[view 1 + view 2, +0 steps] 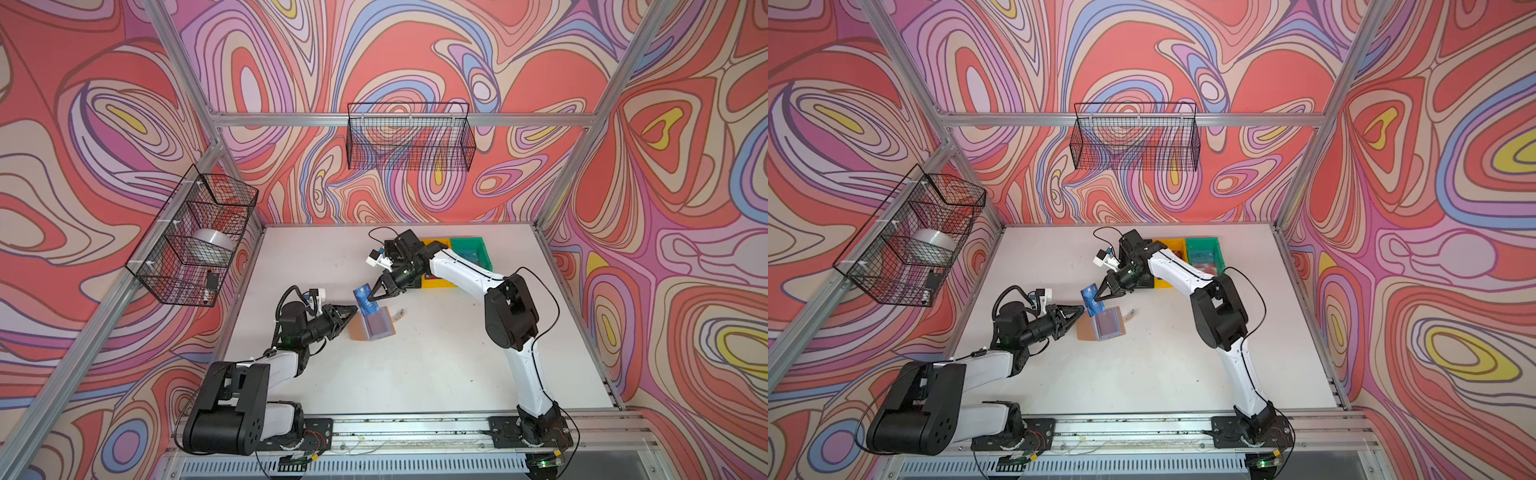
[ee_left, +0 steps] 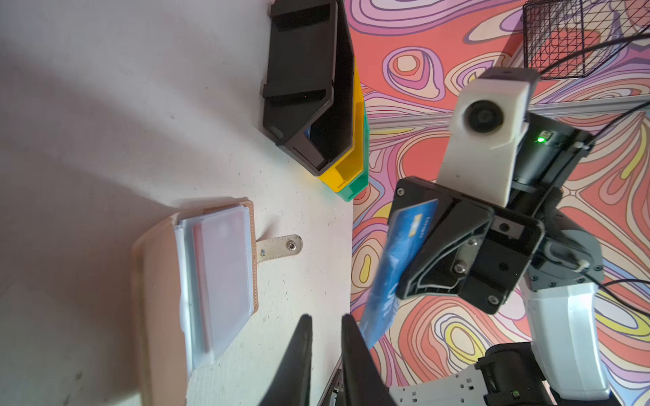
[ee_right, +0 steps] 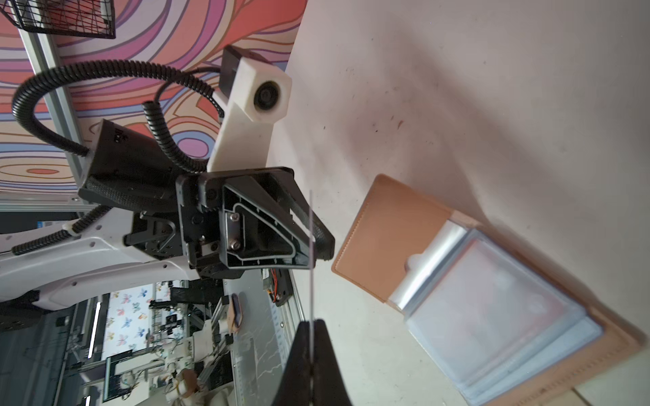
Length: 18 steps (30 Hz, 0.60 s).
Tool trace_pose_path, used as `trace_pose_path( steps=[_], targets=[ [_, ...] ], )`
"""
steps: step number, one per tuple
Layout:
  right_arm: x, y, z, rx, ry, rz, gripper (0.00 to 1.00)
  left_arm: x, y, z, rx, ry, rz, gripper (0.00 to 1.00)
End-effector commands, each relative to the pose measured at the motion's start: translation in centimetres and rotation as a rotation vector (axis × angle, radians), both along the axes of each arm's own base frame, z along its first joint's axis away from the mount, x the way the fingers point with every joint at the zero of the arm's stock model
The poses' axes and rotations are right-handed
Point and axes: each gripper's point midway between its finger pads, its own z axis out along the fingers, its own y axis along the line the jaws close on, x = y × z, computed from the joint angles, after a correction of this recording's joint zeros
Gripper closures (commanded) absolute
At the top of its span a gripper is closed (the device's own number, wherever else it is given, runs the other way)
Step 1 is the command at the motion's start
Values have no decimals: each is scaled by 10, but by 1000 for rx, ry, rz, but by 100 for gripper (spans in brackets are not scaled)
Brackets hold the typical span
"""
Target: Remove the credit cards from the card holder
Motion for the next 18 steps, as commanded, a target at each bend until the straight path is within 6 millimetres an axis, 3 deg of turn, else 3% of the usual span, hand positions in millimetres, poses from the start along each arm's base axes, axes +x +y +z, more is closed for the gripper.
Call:
trace_pose_path(
  steps=[1,8,11,14,18],
  targets=[
    [4,-27,-20,-209,-104,35,100,1,0,-5,27,8,-2,80],
    [35,-52,6,-342,-451,117,100,-2,1,-37,142,125,-10,81],
    [54,-71,15,-453,-624,127,100,0,0,-38,155,130,-12,81],
    [79,-97,12,-601,-772,147,100,2,-3,-37,173,133,-22,80],
    [101,-117,8,-724,-892,200,100,5,-10,-36,185,135,-38,81]
  ],
)
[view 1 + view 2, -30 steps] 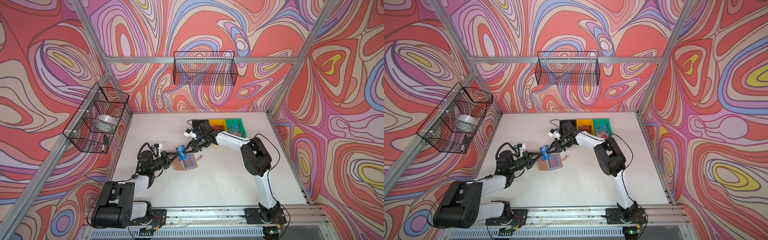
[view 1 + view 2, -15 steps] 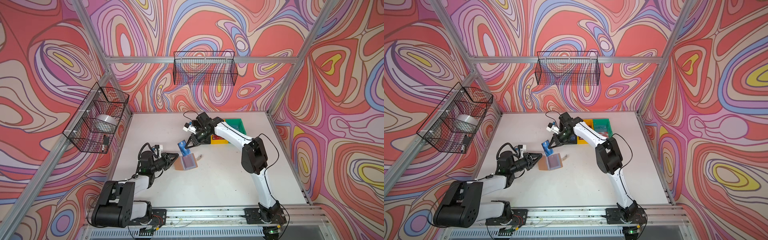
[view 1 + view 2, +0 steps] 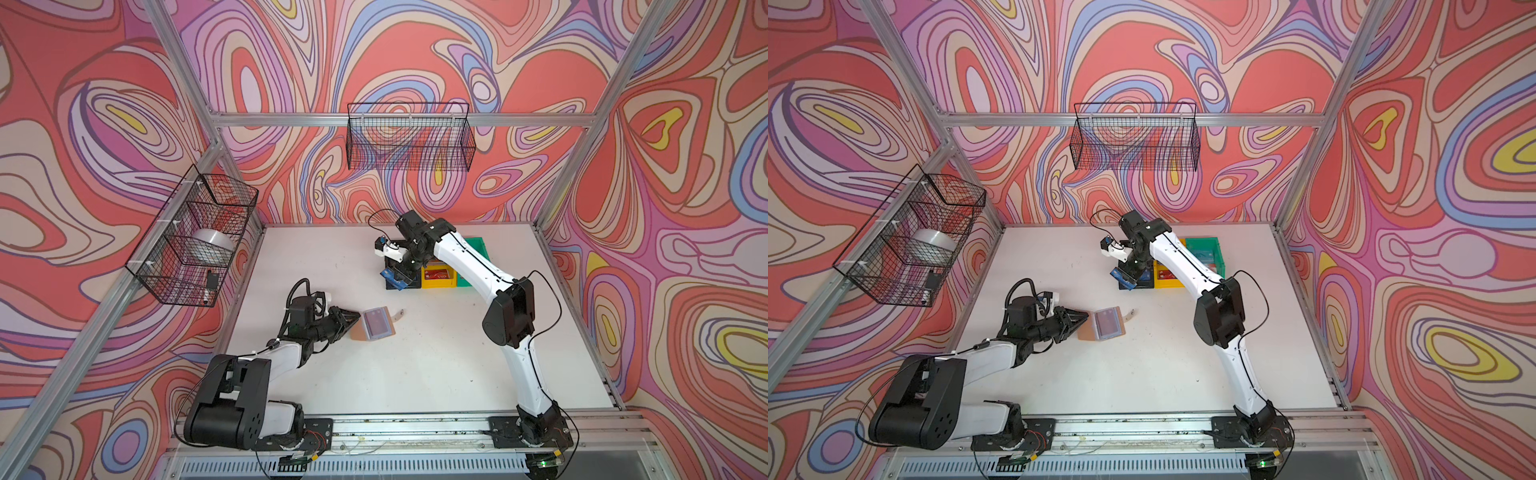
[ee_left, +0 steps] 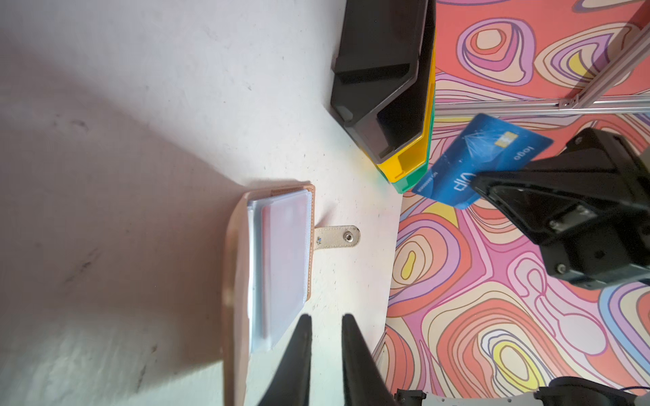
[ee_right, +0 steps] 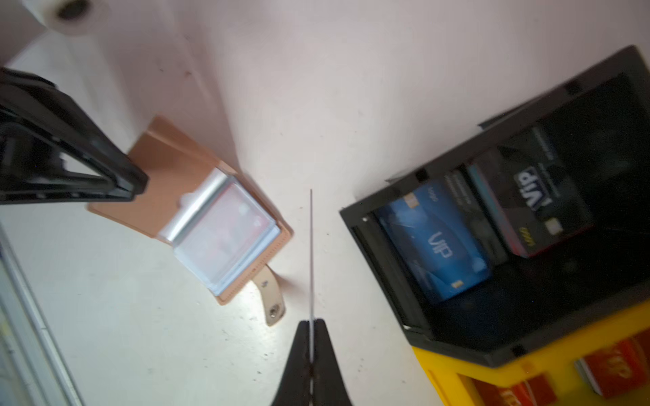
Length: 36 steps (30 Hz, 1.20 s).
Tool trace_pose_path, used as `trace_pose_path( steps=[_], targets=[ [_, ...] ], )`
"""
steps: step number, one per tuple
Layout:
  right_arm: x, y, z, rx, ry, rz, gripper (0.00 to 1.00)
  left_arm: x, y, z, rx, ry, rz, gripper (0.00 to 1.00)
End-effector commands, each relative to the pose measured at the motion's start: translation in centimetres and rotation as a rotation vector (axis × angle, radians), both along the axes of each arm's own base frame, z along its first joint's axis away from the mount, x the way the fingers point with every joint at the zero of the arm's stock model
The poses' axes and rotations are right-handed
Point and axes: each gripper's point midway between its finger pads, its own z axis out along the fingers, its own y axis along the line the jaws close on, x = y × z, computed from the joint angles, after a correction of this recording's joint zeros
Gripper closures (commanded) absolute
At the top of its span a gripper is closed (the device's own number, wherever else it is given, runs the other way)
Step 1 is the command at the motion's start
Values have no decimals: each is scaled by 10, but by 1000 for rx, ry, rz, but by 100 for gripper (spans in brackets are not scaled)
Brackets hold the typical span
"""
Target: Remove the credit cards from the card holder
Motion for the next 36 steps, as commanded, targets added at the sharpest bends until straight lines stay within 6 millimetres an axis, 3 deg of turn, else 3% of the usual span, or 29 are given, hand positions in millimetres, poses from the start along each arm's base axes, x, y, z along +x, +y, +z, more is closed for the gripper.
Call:
trace_pose_path(
  steps=[1,6,16,28,36],
  targets=[
    [26,-32,13,-171,-188,69,100,4,-3,-2,32,5,-11,81],
    [43,-38,7,-250,-291,135,100,6,-6,-6,26,13,-16,81],
    [60,-30,-9,-280,-337,220,100,10,-9,-14,13,25,-21,81],
    [53,-31,-47,-325,-278,322,100,14,-10,-18,11,26,-23,81],
    [51,-32,-60,-342,-261,344,100,15,-11,-21,10,30,-24,81]
  ],
)
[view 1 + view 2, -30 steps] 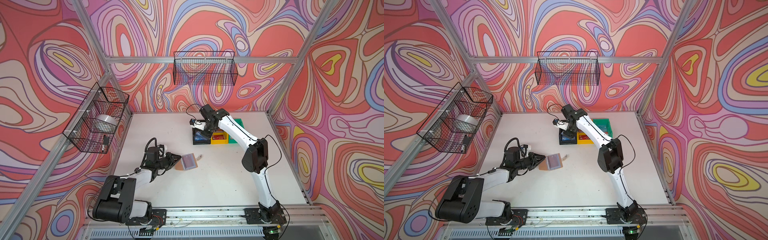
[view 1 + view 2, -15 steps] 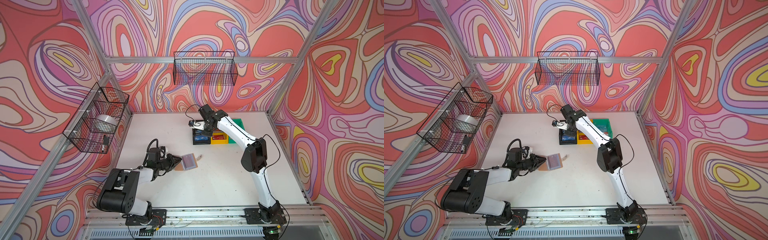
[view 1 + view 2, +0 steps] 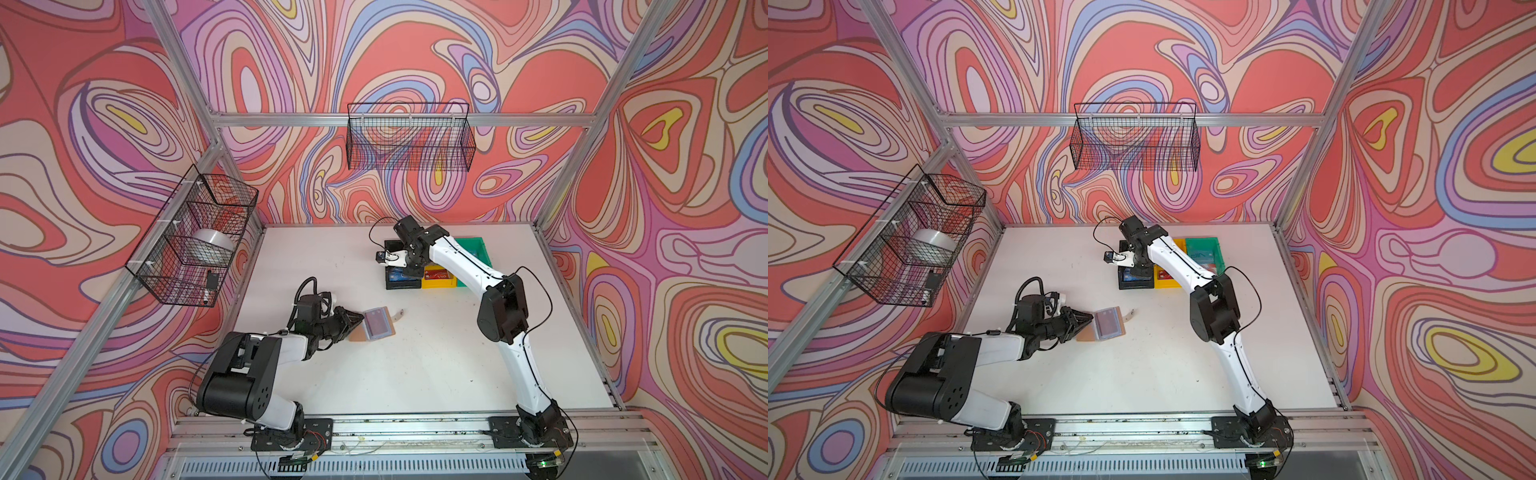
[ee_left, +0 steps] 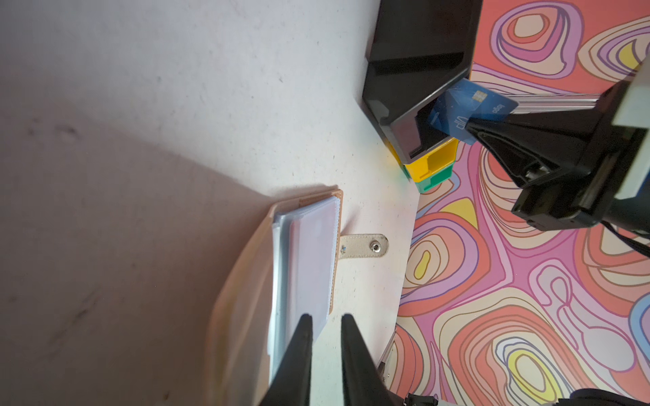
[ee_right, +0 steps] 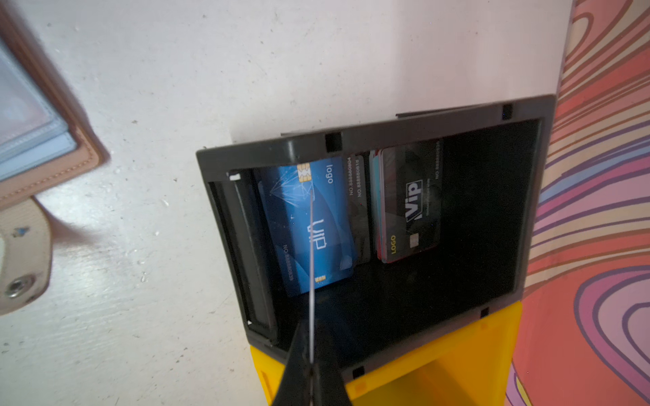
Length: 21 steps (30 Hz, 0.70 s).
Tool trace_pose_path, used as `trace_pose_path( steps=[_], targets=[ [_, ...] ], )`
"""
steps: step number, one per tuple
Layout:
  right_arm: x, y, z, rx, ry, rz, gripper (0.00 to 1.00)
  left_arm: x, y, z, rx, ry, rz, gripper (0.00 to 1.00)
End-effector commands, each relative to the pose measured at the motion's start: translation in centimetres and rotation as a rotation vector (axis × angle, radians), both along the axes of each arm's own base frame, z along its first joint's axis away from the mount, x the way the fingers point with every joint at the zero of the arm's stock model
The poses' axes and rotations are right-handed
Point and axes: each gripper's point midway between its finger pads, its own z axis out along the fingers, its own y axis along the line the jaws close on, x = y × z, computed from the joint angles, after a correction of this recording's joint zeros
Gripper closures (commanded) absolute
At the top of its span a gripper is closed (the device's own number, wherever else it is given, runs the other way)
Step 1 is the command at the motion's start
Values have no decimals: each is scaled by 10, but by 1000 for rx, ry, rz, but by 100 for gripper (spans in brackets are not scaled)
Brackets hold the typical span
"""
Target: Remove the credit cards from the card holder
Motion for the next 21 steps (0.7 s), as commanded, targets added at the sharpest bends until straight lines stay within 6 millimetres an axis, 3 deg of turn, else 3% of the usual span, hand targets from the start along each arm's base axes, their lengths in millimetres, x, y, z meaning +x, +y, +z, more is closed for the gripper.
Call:
trace_pose_path(
  steps=[1,16,21],
  targets=[
    [-3,-1,-20,-29,33,18,100,8,-3,5,-10,-27,-5,81],
    [-14,3,-49,-56,95,49,100,9,-6,-2,-28,-20,-11,81],
    [-14,8,-49,-34,98,49,100,11,-6,-2,-25,-20,-10,81]
  ],
)
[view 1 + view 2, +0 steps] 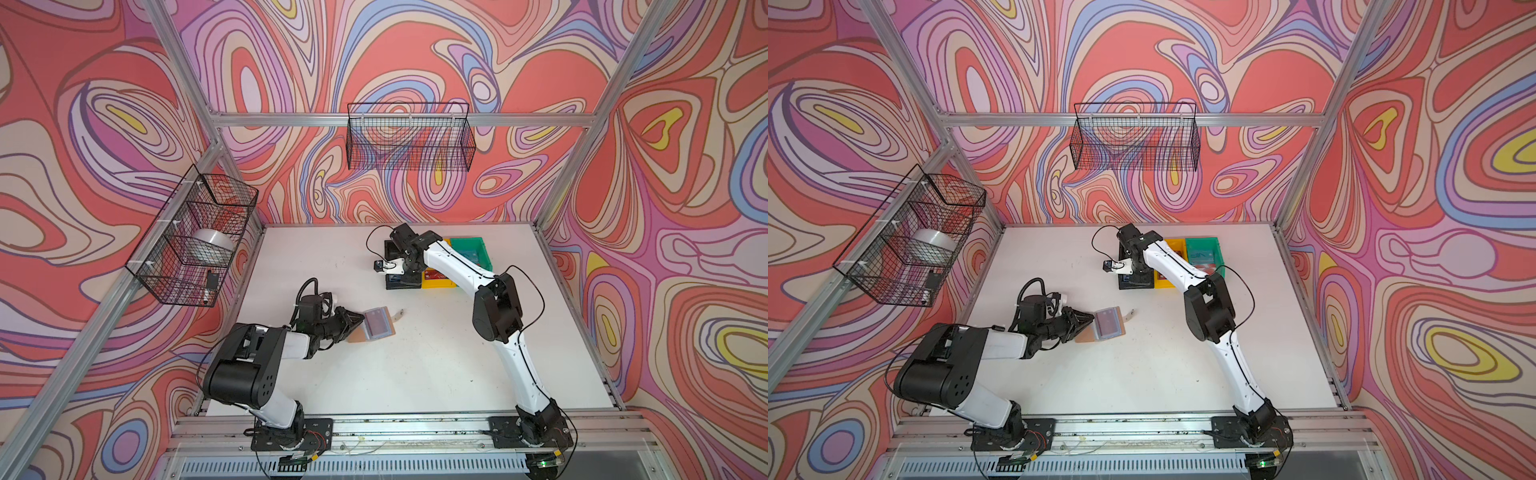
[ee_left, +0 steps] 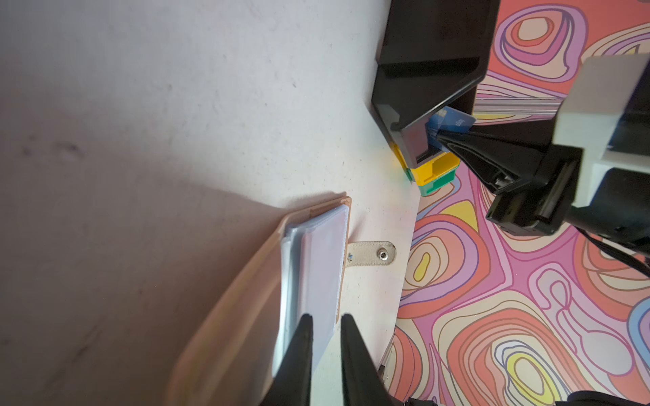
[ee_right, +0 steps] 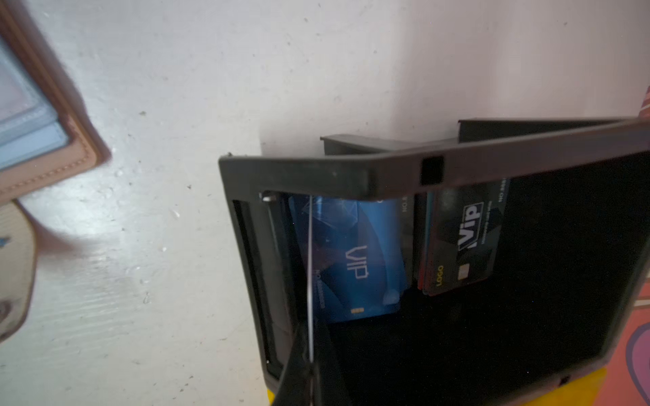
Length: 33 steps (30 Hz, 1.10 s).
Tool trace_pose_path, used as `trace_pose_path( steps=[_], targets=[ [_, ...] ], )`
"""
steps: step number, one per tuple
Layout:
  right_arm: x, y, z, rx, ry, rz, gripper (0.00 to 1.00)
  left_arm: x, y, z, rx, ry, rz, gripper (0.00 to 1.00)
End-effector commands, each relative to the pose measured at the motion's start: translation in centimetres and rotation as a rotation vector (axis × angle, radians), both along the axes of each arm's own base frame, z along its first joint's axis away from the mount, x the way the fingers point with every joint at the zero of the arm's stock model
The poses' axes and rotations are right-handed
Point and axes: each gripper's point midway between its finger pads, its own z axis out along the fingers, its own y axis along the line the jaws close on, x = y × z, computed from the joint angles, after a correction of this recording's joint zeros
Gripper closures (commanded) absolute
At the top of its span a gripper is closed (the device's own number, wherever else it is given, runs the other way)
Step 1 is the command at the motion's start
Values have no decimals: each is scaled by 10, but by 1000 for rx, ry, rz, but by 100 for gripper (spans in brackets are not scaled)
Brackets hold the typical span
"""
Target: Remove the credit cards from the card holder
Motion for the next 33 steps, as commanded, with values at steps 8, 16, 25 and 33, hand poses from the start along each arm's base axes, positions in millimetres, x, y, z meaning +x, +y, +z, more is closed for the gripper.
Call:
trace_pose_path(
  steps=[8,16,25,33],
  targets=[
    [-3,5,-13,19,28,-8,100,7,-4,6,-9,-33,-15,81],
    [6,6,-13,24,-10,-21,93,8,-4,5,-9,-30,-17,81],
    [18,11,-5,47,-67,-28,85,9,-5,5,-11,-30,-16,82],
    [37,14,-6,50,-145,-51,75,10,-5,4,-12,-25,-17,81]
  ],
)
